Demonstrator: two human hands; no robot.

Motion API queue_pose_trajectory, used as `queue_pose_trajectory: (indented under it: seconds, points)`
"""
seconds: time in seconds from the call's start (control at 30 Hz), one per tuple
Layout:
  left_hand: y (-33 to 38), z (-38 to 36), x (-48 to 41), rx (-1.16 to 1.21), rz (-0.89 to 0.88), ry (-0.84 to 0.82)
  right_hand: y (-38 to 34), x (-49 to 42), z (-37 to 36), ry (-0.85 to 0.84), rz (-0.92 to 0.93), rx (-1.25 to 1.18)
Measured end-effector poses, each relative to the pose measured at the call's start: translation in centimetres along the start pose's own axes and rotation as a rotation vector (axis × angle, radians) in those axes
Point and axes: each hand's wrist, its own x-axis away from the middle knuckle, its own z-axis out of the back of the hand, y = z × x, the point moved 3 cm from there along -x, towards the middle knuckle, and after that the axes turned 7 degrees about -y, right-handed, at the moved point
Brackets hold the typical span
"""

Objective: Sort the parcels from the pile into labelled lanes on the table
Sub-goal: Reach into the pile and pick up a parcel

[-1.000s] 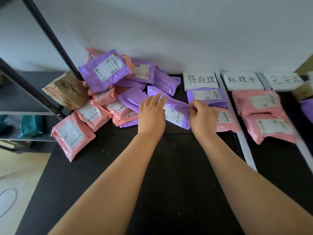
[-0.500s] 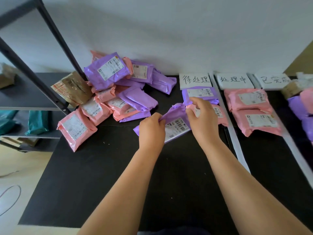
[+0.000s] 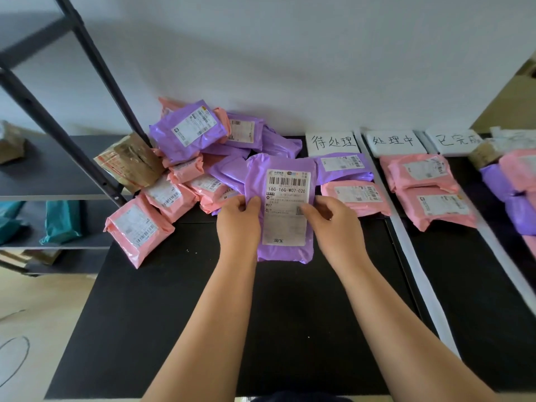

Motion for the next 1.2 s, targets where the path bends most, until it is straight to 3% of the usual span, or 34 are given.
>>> queue_pose_trajectory:
  seconds: [0.3,0.57,0.73,0.9,1.2]
  points:
    - [0.7,2.2,1.2,0.179,-0.027,-0.14,-2.3,2.0,1.7,0.12,0.086,-0.135]
    - [1.2,3.5,2.3,0.224,-0.119,-0.375,-3.3,3.4,2.8,0.218,0.143,-0.023]
    - [1.9,4.1,2.8,0.17,-0.191,-0.36,-3.6,4.1,3.2,0.211,0.111,-0.007]
    - [2.2,4.4,2.6,0.205,-0.129,-0.35,-4.2,4.4,4.0,0.164,0.028,-0.076]
    - [1.7,4.2,2.6,0.27,-0.005,-0.355,-3.7,5.1,4.0,0.033,-0.131,-0.408]
